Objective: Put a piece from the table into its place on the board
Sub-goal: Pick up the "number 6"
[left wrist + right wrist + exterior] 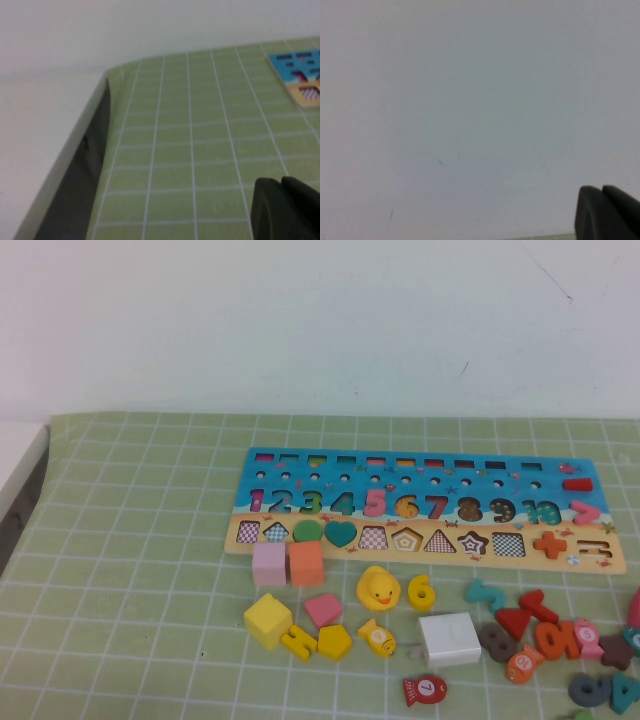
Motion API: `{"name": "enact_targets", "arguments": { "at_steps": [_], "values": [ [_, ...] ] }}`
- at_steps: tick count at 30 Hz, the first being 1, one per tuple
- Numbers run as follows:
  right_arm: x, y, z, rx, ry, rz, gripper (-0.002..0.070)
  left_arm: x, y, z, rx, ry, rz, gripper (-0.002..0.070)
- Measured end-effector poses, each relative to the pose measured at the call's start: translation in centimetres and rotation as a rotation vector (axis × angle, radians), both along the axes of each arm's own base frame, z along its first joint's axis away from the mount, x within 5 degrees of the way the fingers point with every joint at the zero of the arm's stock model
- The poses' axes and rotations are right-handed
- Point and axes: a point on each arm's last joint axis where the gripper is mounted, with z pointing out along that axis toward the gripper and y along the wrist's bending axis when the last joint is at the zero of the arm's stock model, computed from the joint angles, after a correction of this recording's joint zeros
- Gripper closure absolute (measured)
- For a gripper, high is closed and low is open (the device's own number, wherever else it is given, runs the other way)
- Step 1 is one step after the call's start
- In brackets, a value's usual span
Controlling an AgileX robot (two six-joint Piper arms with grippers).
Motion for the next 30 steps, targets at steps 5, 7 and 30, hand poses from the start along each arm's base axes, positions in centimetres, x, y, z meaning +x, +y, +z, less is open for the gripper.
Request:
{"name": "enact_targets", "arguments": {
  "at_steps": [5,7,30],
  "values": [
    [-0.4,0.5,2.0,-0.090,0.094,0.026,0.0679,-0.1,0.0,-0.7,-0.002,0.080,-0.004,0.0677],
    [-0.8,0.7,3.1,-0.103,0.127,0.037,0.0677,-0.1,0.0,-0.7,-0.005,0.077,-0.004,0.0677],
    [9.3,3.0,14.2,-0.043,0.934,0.491,0.0678,-0.2,-0.1,-1.1,-0.005,0.120,-0.007,0.0678]
  ]
}}
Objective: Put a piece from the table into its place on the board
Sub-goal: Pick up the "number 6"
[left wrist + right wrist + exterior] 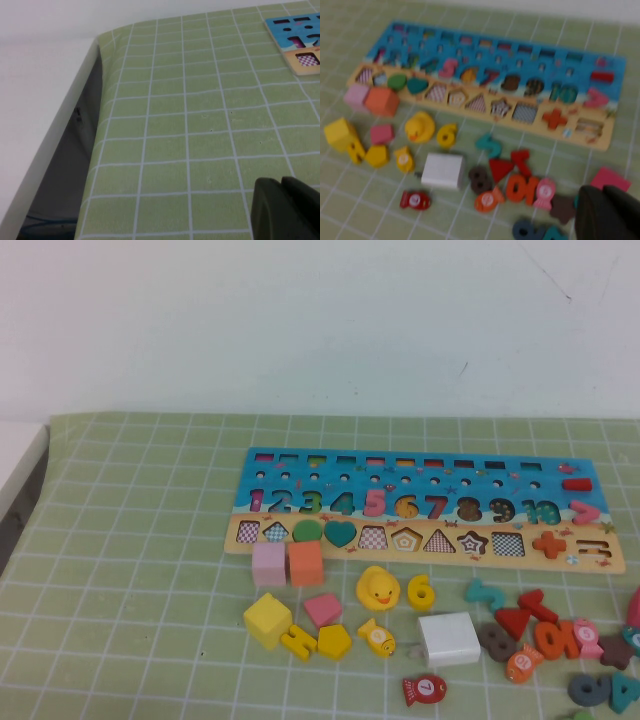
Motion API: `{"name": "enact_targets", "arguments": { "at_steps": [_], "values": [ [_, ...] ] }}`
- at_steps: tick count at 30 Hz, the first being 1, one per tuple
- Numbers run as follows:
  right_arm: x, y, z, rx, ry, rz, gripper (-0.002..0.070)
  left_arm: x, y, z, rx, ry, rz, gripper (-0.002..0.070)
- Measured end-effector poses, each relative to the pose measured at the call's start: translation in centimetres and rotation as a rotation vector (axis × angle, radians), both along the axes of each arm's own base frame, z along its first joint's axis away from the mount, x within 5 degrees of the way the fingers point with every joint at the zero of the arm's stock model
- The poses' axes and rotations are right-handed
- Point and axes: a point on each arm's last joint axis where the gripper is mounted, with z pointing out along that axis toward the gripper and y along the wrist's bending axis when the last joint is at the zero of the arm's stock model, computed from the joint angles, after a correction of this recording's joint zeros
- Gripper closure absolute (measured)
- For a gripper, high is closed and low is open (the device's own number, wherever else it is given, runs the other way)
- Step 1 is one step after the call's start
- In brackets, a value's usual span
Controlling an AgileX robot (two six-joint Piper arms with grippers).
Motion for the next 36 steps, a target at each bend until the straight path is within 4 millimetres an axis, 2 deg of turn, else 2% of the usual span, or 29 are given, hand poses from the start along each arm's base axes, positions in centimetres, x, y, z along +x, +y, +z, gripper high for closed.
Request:
{"name": "enact_targets", "arguments": {
  "at_steps": [4,9,36],
  "values": [
    [2.7,-0.1,-1.9,0.006,0.124,0.021,0.0678,0.0,0.0,0.0,-0.002,0.005,-0.001,0.0678],
    [4.1,-0.3,-2.7,-0.013,0.148,0.036,0.0678,0.0,0.0,0.0,-0.002,0.006,-0.001,0.0676],
    [4.4,-0.3,-2.6,-0.033,0.115,0.041,0.0678,0.0,0.0,0.0,-0.004,0.006,-0.001,0.0676]
  ]
}}
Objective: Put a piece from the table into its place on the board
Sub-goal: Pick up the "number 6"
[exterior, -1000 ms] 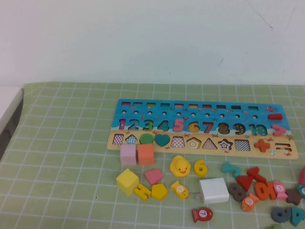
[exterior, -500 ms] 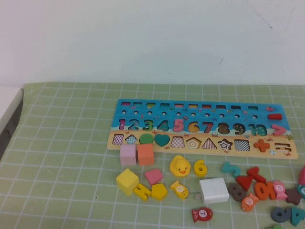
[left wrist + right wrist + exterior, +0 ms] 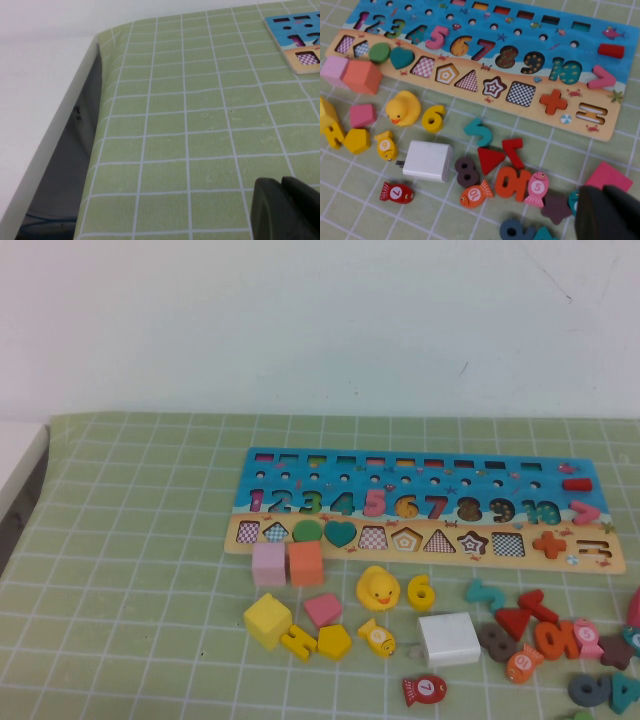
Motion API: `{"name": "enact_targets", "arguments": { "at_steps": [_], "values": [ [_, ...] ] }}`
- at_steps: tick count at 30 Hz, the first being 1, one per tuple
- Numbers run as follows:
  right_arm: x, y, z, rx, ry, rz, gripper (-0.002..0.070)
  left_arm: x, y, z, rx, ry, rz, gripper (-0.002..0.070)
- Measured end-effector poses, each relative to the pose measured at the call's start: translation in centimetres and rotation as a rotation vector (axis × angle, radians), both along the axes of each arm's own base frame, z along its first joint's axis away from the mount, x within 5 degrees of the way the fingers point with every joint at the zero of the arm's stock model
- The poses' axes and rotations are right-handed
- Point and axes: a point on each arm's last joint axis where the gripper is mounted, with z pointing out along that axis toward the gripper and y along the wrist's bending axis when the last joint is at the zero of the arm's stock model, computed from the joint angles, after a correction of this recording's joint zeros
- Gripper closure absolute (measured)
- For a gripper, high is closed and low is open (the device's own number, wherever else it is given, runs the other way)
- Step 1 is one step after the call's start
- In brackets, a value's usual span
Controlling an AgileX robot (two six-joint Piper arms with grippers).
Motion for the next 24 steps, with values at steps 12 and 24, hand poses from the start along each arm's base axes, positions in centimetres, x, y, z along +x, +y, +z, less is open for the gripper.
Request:
{"name": "enact_targets", "arguments": {
  "at_steps": [12,24],
  "values": [
    [2.9,4.3,-2.6,0.031,0.077,0.199,0.0677,0.0,0.0,0.0,0.000,0.000,0.000,0.0676],
    [6.8,11.4,-8.3,-0.080,0.212,0.388,0.0675,0.0,0.0,0.0,0.000,0.000,0.000,0.0676]
  ]
}}
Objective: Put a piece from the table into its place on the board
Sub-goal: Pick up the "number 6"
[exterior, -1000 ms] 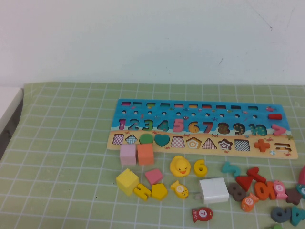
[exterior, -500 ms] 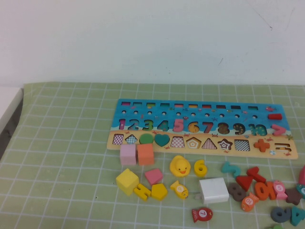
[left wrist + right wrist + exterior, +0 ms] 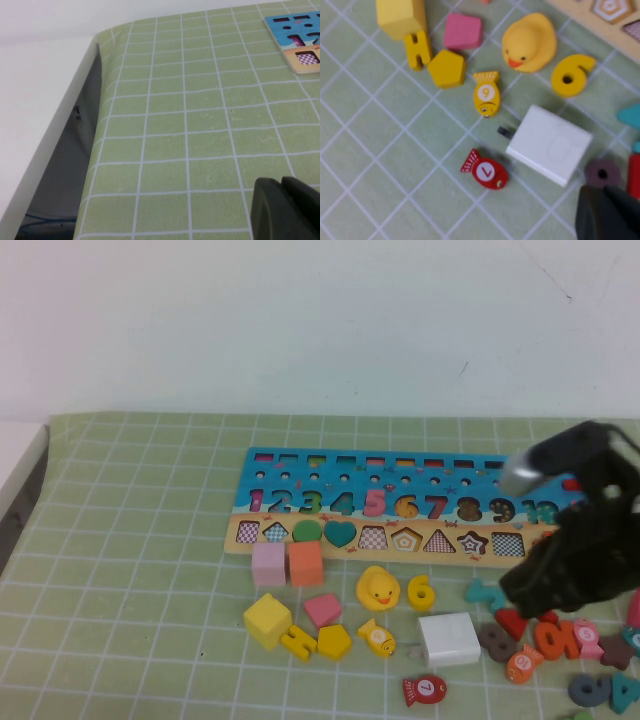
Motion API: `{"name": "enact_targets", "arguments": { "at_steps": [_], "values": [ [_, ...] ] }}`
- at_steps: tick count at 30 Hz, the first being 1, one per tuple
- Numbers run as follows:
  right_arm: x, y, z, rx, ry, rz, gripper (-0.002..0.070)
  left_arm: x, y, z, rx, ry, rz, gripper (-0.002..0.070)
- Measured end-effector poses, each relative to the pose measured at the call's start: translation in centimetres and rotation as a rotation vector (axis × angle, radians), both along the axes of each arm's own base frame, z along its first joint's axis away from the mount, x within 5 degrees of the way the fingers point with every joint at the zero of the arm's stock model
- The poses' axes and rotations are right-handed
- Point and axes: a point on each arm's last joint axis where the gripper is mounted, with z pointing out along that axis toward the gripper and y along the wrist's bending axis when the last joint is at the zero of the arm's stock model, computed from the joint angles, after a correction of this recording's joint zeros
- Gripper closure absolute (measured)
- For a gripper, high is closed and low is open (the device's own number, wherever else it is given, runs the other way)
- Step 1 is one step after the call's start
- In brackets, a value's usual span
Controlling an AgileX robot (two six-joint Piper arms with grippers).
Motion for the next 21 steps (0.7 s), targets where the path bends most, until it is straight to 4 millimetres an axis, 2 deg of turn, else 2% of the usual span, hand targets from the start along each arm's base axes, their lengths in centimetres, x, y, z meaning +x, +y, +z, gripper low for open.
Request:
{"name": "enact_targets", "arguments": {
  "at_steps": [4,7,9,13,15,21],
  "values": [
    [2.0,2.5,-0.9,-0.073,0.021,0.038,0.0659,0.0,0.0,0.0,0.000,0.000,0.000,0.0676],
    [3.8,3.9,-1.1,-0.106,0.050,0.042,0.0597,0.0,0.0,0.0,0.000,0.000,0.000,0.0676],
    [4.9,4.7,-1.1,-0.112,0.061,0.047,0.0515,0.0,0.0,0.0,0.000,0.000,0.000,0.0676],
    [7.4,5.9,-1.9,-0.116,0.064,0.044,0.0281,0.0,0.0,0.0,0.000,0.000,0.000,0.0677],
    [8.4,6.4,-2.8,-0.132,0.074,0.048,0.0213,0.0,0.0,0.0,0.000,0.000,0.000,0.0677],
    [10.6,7.1,-6.6,-0.215,0.154,0.026,0.0173,0.0,0.0,0.0,0.000,0.000,0.000,0.0677]
  ]
}}
